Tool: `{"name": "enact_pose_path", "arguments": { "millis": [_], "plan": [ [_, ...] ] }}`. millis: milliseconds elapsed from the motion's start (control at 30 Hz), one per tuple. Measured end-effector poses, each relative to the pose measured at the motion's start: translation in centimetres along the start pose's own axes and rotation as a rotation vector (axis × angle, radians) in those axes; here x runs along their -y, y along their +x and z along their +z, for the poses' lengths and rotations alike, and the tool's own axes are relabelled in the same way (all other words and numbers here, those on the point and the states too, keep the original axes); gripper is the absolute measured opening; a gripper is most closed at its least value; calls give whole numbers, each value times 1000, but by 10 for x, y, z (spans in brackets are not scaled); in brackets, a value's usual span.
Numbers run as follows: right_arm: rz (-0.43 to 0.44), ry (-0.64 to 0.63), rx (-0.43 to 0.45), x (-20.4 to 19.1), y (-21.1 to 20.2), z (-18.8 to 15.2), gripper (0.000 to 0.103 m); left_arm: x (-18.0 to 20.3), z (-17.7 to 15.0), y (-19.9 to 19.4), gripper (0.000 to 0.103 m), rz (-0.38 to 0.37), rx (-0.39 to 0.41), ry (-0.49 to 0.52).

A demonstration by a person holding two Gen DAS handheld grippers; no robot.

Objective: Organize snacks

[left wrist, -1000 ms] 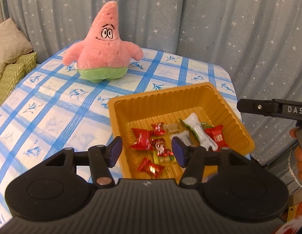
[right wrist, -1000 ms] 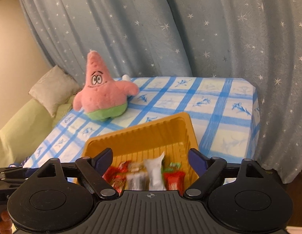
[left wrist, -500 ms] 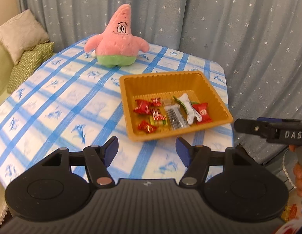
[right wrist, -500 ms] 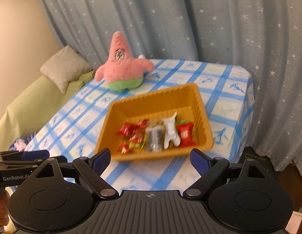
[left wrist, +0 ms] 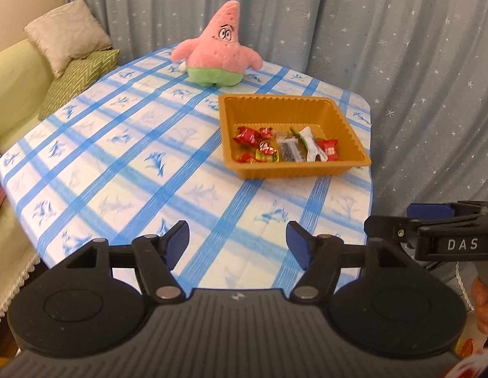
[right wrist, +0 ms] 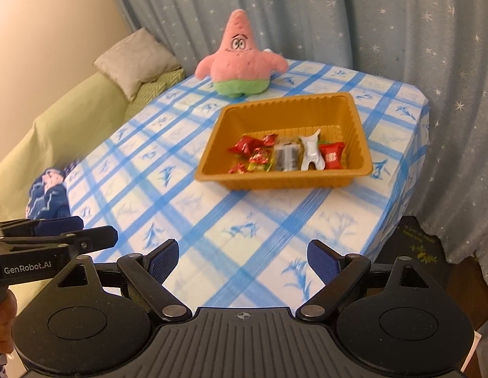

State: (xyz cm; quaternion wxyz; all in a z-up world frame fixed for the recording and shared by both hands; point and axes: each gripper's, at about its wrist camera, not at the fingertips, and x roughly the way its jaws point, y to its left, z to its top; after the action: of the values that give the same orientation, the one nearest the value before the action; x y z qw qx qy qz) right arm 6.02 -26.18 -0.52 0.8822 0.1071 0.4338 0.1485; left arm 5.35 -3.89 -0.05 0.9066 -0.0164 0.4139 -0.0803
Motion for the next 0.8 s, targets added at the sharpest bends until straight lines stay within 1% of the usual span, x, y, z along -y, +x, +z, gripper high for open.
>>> {"name": "enact_pose_path", "arguments": {
  "millis": [300,433,800],
  "plan": [
    [11,-33,-29,-12,-8,-17,88,-1,-23,-18,66,20,-13,-26],
    [12,-39,-43,-14,-8,-22,88,-1,-30,-23,66,18,-22,-32],
    [14,-55,-58,-19,-6,-31,88,0,-37,-29,66,14,-24,-37]
  ]
}}
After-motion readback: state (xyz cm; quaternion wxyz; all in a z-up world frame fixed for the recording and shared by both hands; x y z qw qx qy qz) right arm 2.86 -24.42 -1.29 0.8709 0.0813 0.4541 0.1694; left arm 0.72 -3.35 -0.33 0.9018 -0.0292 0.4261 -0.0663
